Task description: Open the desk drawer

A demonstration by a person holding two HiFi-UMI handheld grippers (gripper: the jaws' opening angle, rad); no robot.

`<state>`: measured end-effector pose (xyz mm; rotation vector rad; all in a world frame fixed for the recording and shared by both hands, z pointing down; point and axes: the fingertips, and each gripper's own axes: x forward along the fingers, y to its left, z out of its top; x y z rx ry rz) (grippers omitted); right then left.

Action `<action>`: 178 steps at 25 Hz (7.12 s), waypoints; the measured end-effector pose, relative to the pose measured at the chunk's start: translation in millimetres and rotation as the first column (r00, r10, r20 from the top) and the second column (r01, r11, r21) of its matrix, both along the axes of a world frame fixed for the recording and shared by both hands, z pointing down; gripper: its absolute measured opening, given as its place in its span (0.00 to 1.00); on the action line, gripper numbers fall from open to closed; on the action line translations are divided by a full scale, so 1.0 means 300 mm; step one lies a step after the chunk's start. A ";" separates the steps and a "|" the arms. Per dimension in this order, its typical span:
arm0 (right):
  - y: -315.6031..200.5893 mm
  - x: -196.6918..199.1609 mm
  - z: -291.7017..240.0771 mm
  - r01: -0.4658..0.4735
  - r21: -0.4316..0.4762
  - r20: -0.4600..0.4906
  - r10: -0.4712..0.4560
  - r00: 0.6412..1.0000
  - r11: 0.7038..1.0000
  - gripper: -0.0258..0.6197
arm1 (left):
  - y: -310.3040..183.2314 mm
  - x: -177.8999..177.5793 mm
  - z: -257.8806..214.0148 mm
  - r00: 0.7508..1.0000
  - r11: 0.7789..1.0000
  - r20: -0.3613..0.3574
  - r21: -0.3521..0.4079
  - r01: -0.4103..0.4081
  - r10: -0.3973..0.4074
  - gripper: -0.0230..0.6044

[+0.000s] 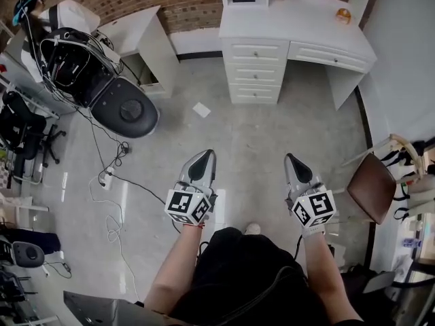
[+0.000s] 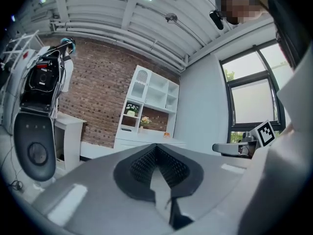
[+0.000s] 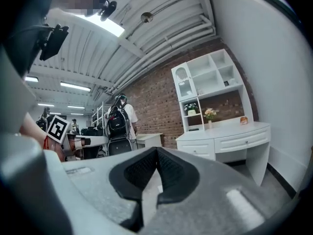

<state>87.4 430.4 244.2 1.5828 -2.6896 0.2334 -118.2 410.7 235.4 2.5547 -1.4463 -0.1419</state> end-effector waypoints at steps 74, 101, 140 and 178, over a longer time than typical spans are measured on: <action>-1.841 -0.013 0.488 0.051 -0.247 0.027 -0.046 0.999 0.968 0.04 | -1.794 0.253 0.436 0.992 0.974 -0.019 -0.188 -0.124 0.123 0.04; -2.222 -0.015 0.917 -0.116 -0.089 -0.138 0.103 0.985 0.989 0.16 | -2.076 0.450 0.944 0.995 0.982 -0.042 -0.159 -0.100 0.094 0.04; -2.342 -0.009 0.963 -0.385 -0.123 0.021 0.390 0.920 0.915 0.17 | -2.217 0.400 0.989 0.992 0.989 -0.097 -0.110 -0.097 0.086 0.04; -2.126 -0.029 0.952 -0.291 -0.112 -0.017 0.291 0.957 0.950 0.15 | -2.107 0.465 0.949 0.984 0.984 -0.100 -0.081 -0.158 0.150 0.04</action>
